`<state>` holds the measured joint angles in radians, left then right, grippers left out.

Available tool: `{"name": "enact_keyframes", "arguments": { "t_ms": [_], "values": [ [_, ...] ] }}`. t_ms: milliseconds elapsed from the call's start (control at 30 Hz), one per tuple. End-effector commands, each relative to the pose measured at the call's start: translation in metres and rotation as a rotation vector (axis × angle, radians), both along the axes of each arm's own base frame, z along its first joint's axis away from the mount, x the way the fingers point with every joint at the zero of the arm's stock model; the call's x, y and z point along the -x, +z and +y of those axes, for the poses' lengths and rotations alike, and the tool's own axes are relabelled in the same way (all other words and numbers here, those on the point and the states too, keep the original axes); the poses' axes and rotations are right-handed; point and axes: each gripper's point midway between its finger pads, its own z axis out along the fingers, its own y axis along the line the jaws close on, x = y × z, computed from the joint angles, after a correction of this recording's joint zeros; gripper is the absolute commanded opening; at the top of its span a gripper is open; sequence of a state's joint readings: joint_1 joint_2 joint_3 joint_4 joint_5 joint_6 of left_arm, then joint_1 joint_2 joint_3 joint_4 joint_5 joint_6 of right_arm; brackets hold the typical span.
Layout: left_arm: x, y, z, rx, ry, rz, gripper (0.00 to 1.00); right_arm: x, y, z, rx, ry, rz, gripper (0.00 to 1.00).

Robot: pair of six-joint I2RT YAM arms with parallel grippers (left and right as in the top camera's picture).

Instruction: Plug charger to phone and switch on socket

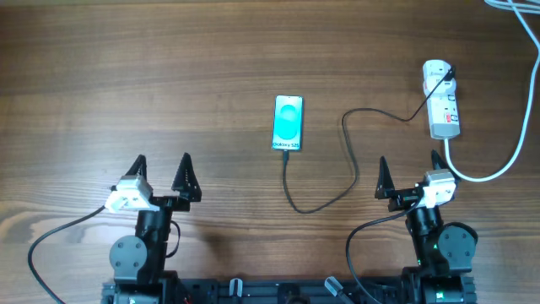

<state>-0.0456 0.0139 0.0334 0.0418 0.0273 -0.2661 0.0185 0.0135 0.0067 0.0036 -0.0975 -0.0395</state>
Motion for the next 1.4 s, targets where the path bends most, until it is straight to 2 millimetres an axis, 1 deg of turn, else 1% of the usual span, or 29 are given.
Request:
{"name": "enact_keyframes", "arguments": {
  "t_ms": [0, 133, 200, 333, 400, 467, 533, 633, 767, 1033, 1133, 1367],
  "values": [
    [-0.001, -0.008, -0.004, -0.08, -0.022, -0.001, 1.0, 0.001, 0.002, 0.003, 0.006, 0.016, -0.011, 1.0],
    [-0.001, -0.01, -0.004, -0.135, -0.017, 0.002, 1.0, 0.001, 0.002, 0.003, 0.006, 0.015, -0.011, 1.0],
    [-0.001, -0.016, -0.003, -0.16, -0.01, 0.023, 1.0, 0.001, 0.002, 0.003, 0.006, 0.015, -0.011, 1.0],
    [-0.001, -0.038, 0.01, -0.164, 0.055, 0.119, 1.0, 0.001, 0.002, 0.003, 0.006, 0.015, -0.01, 1.0],
    [-0.001, -0.038, 0.018, -0.164, 0.102, 0.122, 1.0, 0.001, 0.001, 0.003, 0.006, 0.015, -0.008, 1.0],
    [-0.001, -0.036, 0.03, -0.162, 0.176, 0.12, 1.0, 0.001, 0.001, 0.003, 0.006, 0.015, -0.007, 1.0],
    [0.0, -0.036, 0.034, -0.164, 0.196, 0.122, 1.0, 0.001, 0.001, 0.003, 0.006, 0.015, -0.007, 1.0],
    [0.0, -0.036, 0.031, -0.168, 0.183, 0.122, 1.0, 0.001, 0.001, 0.003, 0.006, 0.015, -0.006, 1.0],
    [-0.001, -0.037, 0.028, -0.262, 0.159, 0.123, 1.0, 0.0, 0.001, 0.003, 0.006, 0.015, -0.005, 1.0],
    [-0.001, -0.038, 0.024, -0.269, 0.14, 0.124, 1.0, 0.0, 0.001, 0.003, 0.006, 0.015, -0.005, 1.0],
    [-0.001, -0.039, 0.015, -0.319, 0.085, 0.12, 1.0, 0.0, 0.001, 0.003, 0.006, 0.015, -0.005, 1.0],
    [-0.001, -0.039, 0.015, -0.318, 0.086, 0.121, 1.0, 0.0, 0.001, 0.003, 0.006, 0.015, -0.005, 1.0]
  ]
}}
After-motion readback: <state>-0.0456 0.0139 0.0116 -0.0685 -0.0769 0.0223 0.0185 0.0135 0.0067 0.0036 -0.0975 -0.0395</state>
